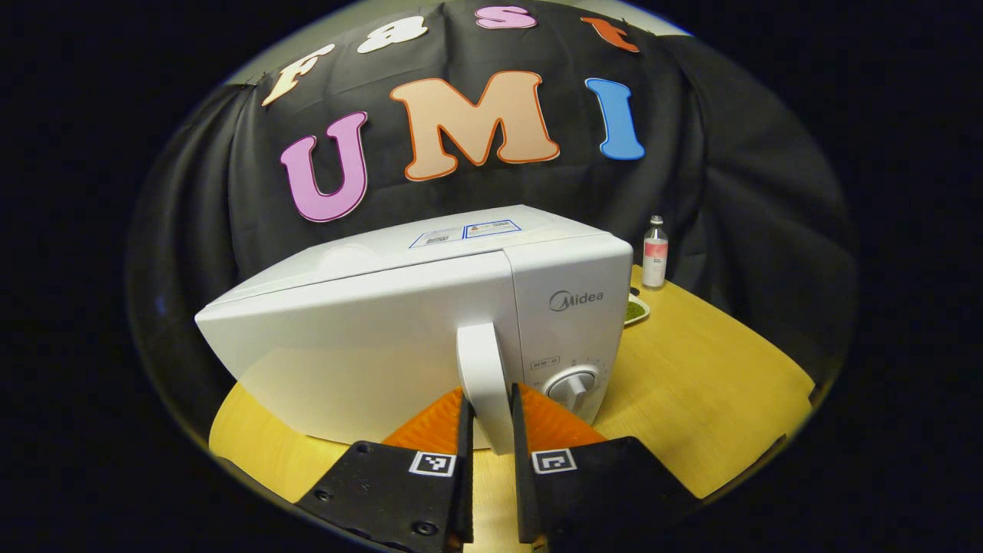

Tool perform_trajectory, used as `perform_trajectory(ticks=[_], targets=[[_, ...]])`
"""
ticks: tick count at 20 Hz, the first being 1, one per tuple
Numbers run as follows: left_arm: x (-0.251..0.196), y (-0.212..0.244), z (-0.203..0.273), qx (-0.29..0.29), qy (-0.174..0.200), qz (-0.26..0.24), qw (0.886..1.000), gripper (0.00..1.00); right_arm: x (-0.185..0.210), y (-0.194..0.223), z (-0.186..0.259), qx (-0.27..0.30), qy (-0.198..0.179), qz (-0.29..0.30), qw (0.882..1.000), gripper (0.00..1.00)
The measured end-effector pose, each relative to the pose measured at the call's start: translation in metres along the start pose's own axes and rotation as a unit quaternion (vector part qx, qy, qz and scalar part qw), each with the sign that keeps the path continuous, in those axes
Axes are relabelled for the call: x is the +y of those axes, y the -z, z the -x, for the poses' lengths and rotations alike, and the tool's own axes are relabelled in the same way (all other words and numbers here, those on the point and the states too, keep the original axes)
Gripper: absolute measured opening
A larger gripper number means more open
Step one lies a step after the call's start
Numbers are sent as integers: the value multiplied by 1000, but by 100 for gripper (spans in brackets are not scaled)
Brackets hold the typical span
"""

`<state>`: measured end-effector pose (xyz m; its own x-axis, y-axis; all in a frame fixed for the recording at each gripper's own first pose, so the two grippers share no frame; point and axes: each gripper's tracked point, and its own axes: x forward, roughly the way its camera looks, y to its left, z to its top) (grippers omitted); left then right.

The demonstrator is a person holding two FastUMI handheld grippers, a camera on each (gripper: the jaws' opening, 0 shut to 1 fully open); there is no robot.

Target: Open the microwave oven with the left hand, put the food in, and close the microwave oven.

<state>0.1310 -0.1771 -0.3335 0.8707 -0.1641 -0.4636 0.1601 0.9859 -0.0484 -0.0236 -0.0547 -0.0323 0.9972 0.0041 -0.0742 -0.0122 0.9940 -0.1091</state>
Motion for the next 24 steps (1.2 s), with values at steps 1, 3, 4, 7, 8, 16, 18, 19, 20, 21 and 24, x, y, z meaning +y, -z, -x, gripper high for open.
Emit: perform_trajectory(ticks=[1,3,4,7,8,16,18,19,20,21,24], targets=[[0,0,0,-2,4,9,1000,20,0,-1,0,-1,-1,2,1000,96],[-2,1,0,-13,19,18,1000,16,-1,2,2,1,0,4,1000,96],[-2,-1,0,-20,24,17,999,14,0,2,1,3,0,1,1000,96],[-1,1,1,-18,25,7,999,10,4,3,-1,5,-4,-11,1000,97],[0,0,3,-20,24,7,999,9,5,4,-2,6,-6,-11,1000,97],[14,39,94,-22,57,37,997,5,25,25,-13,24,-21,-27,999,97],[25,47,118,-24,61,39,997,6,38,34,-14,38,-38,-42,998,97],[32,53,132,-22,59,31,998,5,46,41,-14,48,-46,-57,996,98],[38,58,144,-25,55,27,998,6,51,50,-13,58,-49,-68,995,98],[48,64,158,-21,48,27,998,7,54,59,-14,68,-50,-74,994,97],[75,81,187,-14,35,27,999,13,72,96,-11,102,-60,-71,990,97]])
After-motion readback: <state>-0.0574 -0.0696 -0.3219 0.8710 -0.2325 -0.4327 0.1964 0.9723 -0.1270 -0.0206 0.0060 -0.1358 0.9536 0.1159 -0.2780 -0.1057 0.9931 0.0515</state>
